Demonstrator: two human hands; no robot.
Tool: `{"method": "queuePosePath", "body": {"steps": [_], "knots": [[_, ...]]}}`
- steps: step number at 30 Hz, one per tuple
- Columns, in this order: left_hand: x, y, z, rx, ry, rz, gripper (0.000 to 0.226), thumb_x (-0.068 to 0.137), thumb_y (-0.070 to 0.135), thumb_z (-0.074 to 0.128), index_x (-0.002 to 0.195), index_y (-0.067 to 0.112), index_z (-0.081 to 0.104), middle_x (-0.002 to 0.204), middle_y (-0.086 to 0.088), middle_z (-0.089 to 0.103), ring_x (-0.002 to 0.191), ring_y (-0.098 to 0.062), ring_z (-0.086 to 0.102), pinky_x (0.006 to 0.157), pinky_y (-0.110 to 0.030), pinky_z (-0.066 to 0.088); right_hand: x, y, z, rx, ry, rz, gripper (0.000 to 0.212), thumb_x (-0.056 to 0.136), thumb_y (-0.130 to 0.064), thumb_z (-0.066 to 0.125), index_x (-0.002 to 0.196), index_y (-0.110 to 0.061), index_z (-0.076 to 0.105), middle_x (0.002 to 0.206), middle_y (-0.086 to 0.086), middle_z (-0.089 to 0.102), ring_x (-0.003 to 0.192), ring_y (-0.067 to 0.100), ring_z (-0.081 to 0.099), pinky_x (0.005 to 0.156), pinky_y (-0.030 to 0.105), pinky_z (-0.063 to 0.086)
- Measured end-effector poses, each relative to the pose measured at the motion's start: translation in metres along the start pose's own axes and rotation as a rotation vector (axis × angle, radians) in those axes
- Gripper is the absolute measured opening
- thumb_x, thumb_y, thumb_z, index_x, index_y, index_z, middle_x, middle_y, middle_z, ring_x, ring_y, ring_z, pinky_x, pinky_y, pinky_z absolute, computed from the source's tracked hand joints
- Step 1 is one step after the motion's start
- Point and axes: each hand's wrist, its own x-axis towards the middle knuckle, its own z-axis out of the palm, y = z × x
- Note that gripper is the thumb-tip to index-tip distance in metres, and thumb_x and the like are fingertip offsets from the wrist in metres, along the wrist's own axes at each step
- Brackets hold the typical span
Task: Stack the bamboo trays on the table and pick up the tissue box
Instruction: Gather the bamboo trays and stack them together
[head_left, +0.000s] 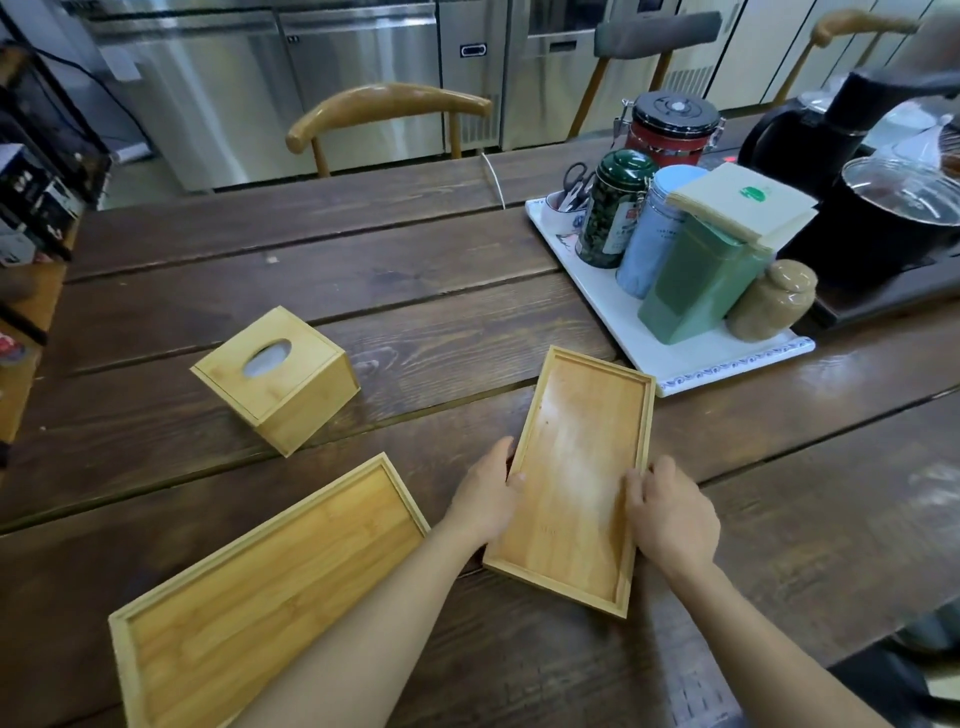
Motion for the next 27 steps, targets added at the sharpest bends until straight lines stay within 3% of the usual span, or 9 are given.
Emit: {"method": "queuePosePath", "body": {"steps": [4, 9, 13, 16, 19, 24, 27], "knots": [[-0.003, -0.012, -0.030, 0.066, 0.008, 0.029, 0.048, 0.096, 0.022, 0.047, 0.142, 0.018, 0.034, 0.143, -0.004, 0.048, 0.129, -0.020, 0.046, 0.105, -0.036, 0.039, 0.011, -0.024, -0.006, -0.052, 0.120, -0.240, 0.026, 0.088, -0.020, 0.051, 0.102, 0.000, 0.059, 0.101, 0.020, 0.064, 0.091, 0.037, 0.059, 0.079, 0.043, 0.043], [-0.021, -0.038, -0.081, 0.090, 0.213, -0.018, 0.043, 0.095, 0.023, 0.049, 0.137, 0.012, 0.044, 0.137, -0.007, 0.053, 0.124, -0.021, 0.050, 0.103, -0.035, 0.041, -0.001, -0.082, -0.001, 0.119, -0.040, -0.510, 0.029, 0.091, -0.018, 0.049, 0.117, -0.005, 0.056, 0.117, 0.014, 0.059, 0.104, 0.029, 0.055, 0.087, 0.036, 0.043], [-0.055, -0.077, -0.122, 0.282, 0.547, -0.236, 0.042, 0.094, 0.027, 0.049, 0.132, 0.010, 0.048, 0.136, -0.011, 0.053, 0.124, -0.029, 0.048, 0.103, -0.038, 0.038, -0.029, -0.131, 0.023, 0.160, -0.234, -0.641, 0.031, 0.091, -0.019, 0.050, 0.120, -0.008, 0.053, 0.122, 0.010, 0.057, 0.111, 0.024, 0.053, 0.093, 0.032, 0.042], [-0.090, -0.108, -0.143, 0.334, 0.700, -0.563, 0.053, 0.094, 0.031, 0.047, 0.142, 0.011, 0.033, 0.150, -0.014, 0.034, 0.138, -0.030, 0.030, 0.113, -0.045, 0.024, -0.055, -0.163, 0.043, 0.190, -0.467, -0.554, 0.033, 0.090, -0.020, 0.050, 0.120, -0.006, 0.047, 0.124, 0.014, 0.056, 0.114, 0.031, 0.052, 0.093, 0.036, 0.042], [-0.122, -0.137, -0.151, 0.256, 0.628, -0.794, 0.063, 0.095, 0.033, 0.043, 0.147, 0.011, 0.017, 0.159, -0.013, 0.013, 0.146, -0.029, 0.009, 0.116, -0.050, 0.012, -0.076, -0.183, 0.062, 0.307, -0.700, -0.435, 0.049, 0.087, -0.019, 0.053, 0.132, -0.009, 0.036, 0.133, 0.013, 0.050, 0.122, 0.033, 0.048, 0.101, 0.042, 0.039], [-0.159, -0.176, -0.141, 0.015, 0.549, -0.838, 0.074, 0.094, 0.031, 0.048, 0.150, 0.013, 0.003, 0.159, -0.015, 0.013, 0.145, -0.030, 0.014, 0.115, -0.045, 0.023, -0.092, -0.202, 0.077, 0.346, -0.674, -0.242, 0.063, 0.082, -0.027, 0.056, 0.139, -0.012, 0.032, 0.140, 0.013, 0.040, 0.130, 0.034, 0.038, 0.108, 0.053, 0.031], [-0.163, -0.173, -0.136, -0.135, 0.629, -0.785, 0.070, 0.094, 0.021, 0.049, 0.149, 0.012, 0.007, 0.153, -0.016, 0.027, 0.137, -0.034, 0.031, 0.107, -0.043, 0.034, -0.092, -0.201, 0.078, 0.456, -0.640, -0.179, 0.062, 0.078, -0.026, 0.057, 0.133, -0.013, 0.034, 0.135, 0.014, 0.047, 0.125, 0.036, 0.043, 0.106, 0.055, 0.034]]}}
